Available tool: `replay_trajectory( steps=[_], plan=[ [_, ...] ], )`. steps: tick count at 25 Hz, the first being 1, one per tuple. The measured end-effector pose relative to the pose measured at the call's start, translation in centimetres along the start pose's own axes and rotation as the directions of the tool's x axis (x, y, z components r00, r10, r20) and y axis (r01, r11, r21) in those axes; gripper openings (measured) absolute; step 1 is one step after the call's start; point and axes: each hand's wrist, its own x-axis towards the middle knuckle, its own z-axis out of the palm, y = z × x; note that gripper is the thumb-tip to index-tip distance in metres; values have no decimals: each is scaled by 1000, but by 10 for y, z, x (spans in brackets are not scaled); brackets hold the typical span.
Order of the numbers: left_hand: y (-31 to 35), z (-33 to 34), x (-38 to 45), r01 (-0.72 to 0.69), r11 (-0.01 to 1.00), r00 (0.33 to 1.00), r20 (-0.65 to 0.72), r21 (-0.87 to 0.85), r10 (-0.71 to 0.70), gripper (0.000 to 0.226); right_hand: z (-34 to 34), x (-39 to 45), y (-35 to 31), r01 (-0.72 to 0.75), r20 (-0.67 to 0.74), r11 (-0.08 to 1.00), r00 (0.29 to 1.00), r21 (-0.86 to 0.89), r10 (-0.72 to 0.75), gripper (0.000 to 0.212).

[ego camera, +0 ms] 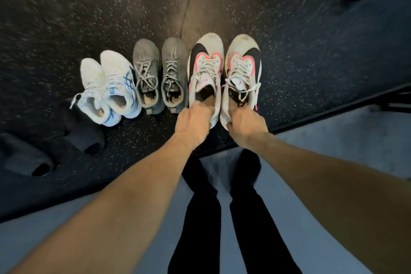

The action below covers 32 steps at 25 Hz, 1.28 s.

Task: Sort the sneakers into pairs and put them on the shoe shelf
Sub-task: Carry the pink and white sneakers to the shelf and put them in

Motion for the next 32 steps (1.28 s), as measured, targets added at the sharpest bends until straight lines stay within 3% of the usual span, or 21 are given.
replay_trajectory(
  steps=[8,14,26,30,32],
  plan=[
    [74,-166,-179,29,998,1000,-6,-58,-29,17,-162,-186,-57,16,15,999,1000,32,-16,25],
    [116,-220,-296,49,996,991,-119,-71,-57,18,-223,-301,-85,64,-33,998,997,25,-63,26],
    [155,-221,-382,67,997,966,-253,38,-55,10,-229,-393,-80,156,-126,986,981,57,-148,16],
    [179,-218,-394,4,990,965,-259,140,32,13,-227,-421,-61,119,-170,986,981,115,-99,9],
    [192,-213,-399,-57,976,961,-253,209,110,15,-221,-439,-51,64,-199,983,979,170,-30,19]
  ],
)
